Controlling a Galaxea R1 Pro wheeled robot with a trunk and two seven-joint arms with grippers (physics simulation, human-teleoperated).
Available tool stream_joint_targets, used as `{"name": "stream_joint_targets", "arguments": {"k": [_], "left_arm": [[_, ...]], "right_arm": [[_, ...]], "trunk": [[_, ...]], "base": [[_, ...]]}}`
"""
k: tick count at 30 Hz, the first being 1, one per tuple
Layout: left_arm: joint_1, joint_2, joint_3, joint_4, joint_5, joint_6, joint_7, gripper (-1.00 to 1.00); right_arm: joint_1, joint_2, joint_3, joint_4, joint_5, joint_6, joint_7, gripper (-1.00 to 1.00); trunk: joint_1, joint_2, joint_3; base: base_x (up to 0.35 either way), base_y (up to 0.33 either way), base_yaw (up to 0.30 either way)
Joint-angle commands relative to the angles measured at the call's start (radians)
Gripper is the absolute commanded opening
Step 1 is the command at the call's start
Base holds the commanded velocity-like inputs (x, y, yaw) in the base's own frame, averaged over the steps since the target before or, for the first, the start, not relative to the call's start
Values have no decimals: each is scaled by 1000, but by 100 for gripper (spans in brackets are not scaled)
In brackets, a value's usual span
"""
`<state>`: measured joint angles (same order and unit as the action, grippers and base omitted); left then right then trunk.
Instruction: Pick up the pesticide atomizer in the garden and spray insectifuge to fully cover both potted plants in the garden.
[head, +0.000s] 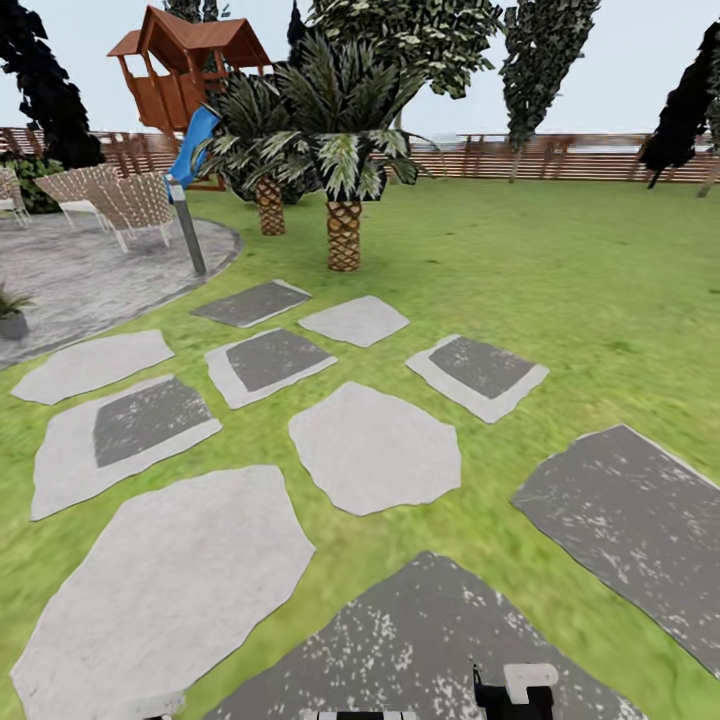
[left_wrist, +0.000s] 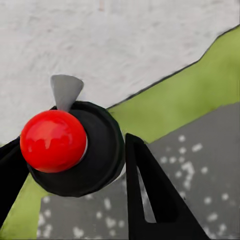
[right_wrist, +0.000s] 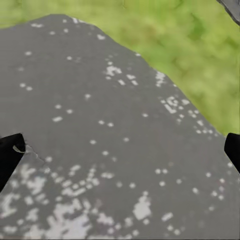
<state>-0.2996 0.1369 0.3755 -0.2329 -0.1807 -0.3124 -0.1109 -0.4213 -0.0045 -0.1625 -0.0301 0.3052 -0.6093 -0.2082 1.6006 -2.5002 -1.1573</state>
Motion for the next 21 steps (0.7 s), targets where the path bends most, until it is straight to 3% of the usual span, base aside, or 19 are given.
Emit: {"name": "stream_joint_targets", "arguments": {"k": [1,11,21], "left_arm": [[-1,0,9,1,-9,-4,-6,-100],[-1,0,10,1,-9,-4,-6,-100],[-1,0,10,1,-8,-4,-6,-100]], "right_arm": [[0,0,-6,1,11,-3,-5,100],[0,0,-6,1,11,-3,-5,100],[0,0,-6,1,11,-3,-5,100]], "trunk": [[0,0,-1],[0,0,-6],[0,0,-10]], "base": [[297,183,282],[301,158,282],[329,25,282]]}}
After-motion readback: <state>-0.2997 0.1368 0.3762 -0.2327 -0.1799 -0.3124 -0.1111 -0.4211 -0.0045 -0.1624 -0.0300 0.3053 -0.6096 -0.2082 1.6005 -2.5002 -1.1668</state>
